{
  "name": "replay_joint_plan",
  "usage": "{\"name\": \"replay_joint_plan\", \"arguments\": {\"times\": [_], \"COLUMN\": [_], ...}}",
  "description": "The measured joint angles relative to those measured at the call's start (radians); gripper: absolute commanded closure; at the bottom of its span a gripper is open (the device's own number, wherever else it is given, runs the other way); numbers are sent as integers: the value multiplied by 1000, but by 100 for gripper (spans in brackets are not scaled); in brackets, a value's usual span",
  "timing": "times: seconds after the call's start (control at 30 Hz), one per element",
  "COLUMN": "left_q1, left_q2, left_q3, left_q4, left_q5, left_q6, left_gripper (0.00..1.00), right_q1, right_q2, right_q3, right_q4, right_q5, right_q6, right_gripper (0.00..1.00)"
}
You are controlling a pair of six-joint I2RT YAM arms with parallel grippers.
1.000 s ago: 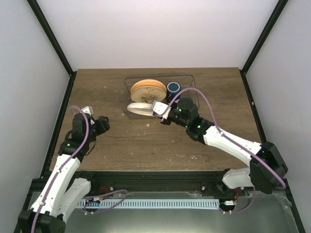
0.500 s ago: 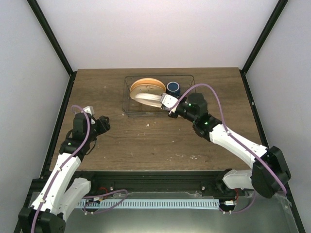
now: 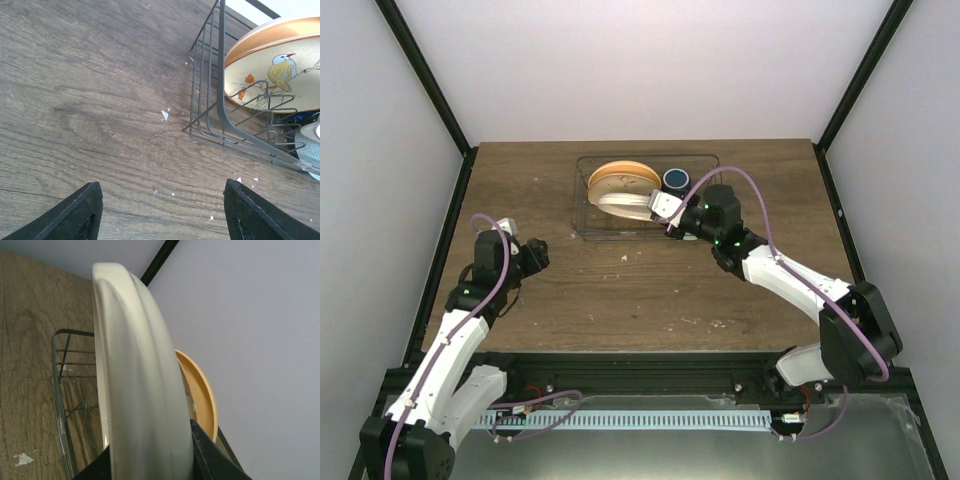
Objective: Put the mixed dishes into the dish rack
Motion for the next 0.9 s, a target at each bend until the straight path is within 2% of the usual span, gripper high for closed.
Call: {"name": "replay_joint_plan", "arguments": {"times": [0.47, 0.9], "left_q1": [0, 0], "left_q2": [36, 61], "left_q3": [-11, -13], "left_q4": [18, 26], "left_q5": [7, 9], "left_q6": [3, 4], "left_gripper": [32, 32], "right_q1": [-32, -38], "right_q2": [62, 156], "right_q3": [0, 0], "right_q4": [82, 116], "right_q5": [-60, -116], "right_q6": [-100, -124], "right_gripper": [99, 99]}}
